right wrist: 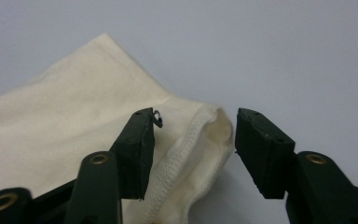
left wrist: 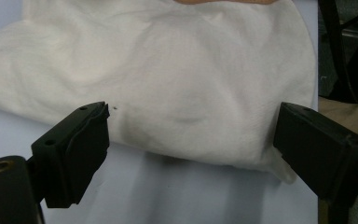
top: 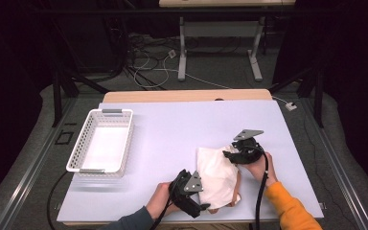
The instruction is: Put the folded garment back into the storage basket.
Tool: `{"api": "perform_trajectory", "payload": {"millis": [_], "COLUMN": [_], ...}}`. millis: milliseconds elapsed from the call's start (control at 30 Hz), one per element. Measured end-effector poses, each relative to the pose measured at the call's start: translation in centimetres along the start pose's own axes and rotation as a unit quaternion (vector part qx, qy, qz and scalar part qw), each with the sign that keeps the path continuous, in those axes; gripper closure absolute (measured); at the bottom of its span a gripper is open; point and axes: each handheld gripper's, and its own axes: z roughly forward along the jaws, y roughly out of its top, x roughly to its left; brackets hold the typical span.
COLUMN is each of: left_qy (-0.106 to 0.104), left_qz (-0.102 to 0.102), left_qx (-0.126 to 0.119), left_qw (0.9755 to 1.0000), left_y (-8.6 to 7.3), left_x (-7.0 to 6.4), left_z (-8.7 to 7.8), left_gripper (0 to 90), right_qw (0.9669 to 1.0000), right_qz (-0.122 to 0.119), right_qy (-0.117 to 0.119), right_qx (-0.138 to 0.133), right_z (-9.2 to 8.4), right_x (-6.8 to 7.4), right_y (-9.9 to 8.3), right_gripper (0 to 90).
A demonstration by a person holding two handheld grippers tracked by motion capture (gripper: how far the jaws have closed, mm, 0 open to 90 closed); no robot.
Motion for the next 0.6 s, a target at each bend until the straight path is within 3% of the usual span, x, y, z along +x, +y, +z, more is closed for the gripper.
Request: {"api": "perform_trajectory", "payload": {"millis": [267,400,467,600], "left_qy": [-0.011,-0.014,-0.020,-0.019], "left_qz": [0.015,0.014,0.004,0.009], "left_qx": [0.015,0.018,0.007,0.009], "left_qw": [0.9997,0.9996,0.9998,0.9997], "left_y": [-0.1,-0.2,-0.2,-0.1], "left_x": [-0.6,-0.7,-0.7,-0.9], "left_z": [1.0,1.2,1.2,1.4], "left_gripper": [14.5,14.7,11.2,12.5], "right_qw": [0.9985,0.9986,0.9982,0.9976], "right_qz": [0.011,0.021,0.025,0.030], "right_qy": [0.020,0.025,0.025,0.038], "right_qx": [0.050,0.043,0.048,0.049], "right_z": [1.3,1.4,1.4,1.4], "right_x": [-0.4,-0.5,-0.7,-0.7], "right_y": [-0.9,-1.1,-1.1,-1.2], "right_gripper": [49.7,45.9,41.4,36.9]}}
